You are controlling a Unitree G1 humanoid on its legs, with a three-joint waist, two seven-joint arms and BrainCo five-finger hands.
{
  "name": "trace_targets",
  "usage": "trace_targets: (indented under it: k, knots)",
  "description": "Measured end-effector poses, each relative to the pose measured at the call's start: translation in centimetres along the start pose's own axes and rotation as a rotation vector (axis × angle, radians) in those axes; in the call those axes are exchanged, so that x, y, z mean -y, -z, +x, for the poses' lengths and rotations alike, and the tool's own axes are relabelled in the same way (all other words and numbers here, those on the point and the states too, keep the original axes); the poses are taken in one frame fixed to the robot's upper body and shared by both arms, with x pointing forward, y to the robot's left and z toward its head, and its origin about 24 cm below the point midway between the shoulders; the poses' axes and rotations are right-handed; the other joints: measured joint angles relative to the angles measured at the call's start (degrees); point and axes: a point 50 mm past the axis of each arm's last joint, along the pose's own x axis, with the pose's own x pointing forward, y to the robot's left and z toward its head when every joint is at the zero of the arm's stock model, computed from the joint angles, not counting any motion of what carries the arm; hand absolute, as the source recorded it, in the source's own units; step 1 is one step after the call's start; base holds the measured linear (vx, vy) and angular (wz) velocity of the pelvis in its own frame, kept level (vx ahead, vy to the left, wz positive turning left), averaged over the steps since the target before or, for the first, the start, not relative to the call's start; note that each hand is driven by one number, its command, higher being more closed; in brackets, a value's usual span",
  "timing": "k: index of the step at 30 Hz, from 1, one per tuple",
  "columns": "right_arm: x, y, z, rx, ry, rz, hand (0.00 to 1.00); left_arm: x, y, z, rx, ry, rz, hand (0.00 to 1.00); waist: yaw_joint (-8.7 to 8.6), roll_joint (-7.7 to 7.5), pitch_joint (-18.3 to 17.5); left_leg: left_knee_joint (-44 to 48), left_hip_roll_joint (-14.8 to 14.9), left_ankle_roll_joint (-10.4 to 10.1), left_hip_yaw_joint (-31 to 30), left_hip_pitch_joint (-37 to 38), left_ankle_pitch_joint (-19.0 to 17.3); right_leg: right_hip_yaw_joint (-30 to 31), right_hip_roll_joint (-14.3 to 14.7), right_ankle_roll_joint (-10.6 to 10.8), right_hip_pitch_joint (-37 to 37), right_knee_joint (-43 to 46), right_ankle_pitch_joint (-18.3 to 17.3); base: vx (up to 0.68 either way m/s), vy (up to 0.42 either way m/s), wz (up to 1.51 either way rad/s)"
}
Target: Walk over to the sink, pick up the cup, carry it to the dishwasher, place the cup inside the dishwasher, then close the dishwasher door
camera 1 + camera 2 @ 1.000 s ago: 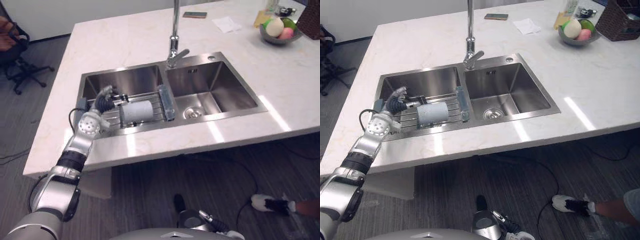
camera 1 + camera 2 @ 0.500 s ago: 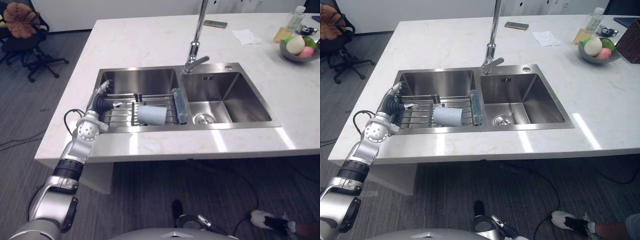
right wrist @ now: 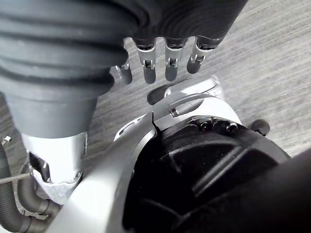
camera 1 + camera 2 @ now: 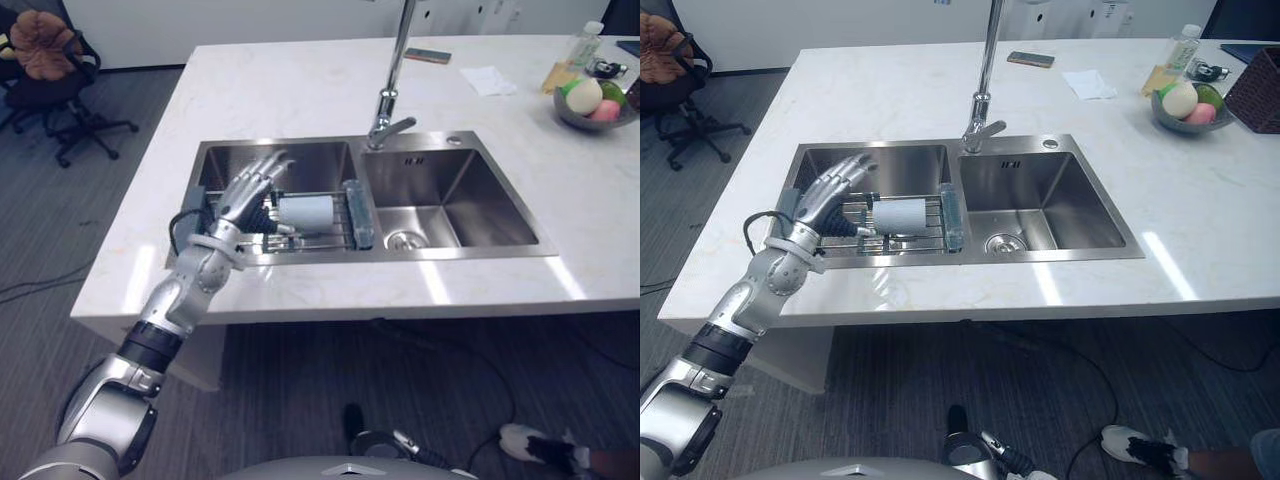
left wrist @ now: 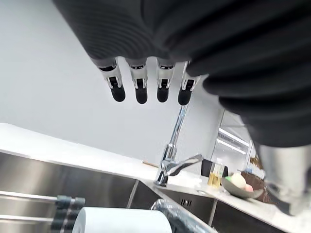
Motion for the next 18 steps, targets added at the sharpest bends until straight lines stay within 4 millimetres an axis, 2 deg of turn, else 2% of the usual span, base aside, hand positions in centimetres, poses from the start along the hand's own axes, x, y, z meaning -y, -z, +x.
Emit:
trace_targets:
  k: [3, 4, 8, 18]
  knots:
    - [0.0, -0.1, 0.0, -0.001, -0.001, 0.0, 0.0, 1.4, 0.1, 0.1, -0.029, 0.097, 0.022, 0.0, -0.31, 0.06, 0.0, 0.0, 0.0, 0.0, 0.4, 0.2, -0.2, 0.3, 0.1, 0.0, -0.1, 0.0, 0.0, -0.03, -0.014, -0.1]
    - [0.0, -0.1, 0.0, -0.002, -0.001, 0.0, 0.0, 2.2, 0.7, 0.3, -0.069, 0.159, 0.045, 0.0, -0.57, 0.07, 0.0, 0.0, -0.1, 0.0, 0.6, 0.2, -0.2, 0.5, 0.1, 0.0, -0.1, 0.0, 0.0, -0.03, -0.01, -0.04]
    - [-0.1, -0.2, 0.1, -0.001, -0.003, 0.0, 0.0, 3.3, 3.0, 0.1, -0.207, 0.253, 0.071, 0.0, -1.16, 0.11, 0.0, 0.0, -0.1, -0.1, 2.1, 0.9, -0.5, 1.8, 0.1, 0.1, -0.2, 0.0, 0.2, -0.04, -0.011, -0.16]
    - [-0.2, -0.4, 0.0, 0.011, -0.011, -0.005, 0.0, 3.1, 5.4, 1.4, -0.353, 0.301, 0.108, 0.0, -3.02, 0.6, 0.1, 0.0, -0.4, -0.3, 5.5, 1.2, -0.8, 4.9, 0.6, 0.0, -1.9, 0.0, 1.1, -0.05, -0.026, -0.18]
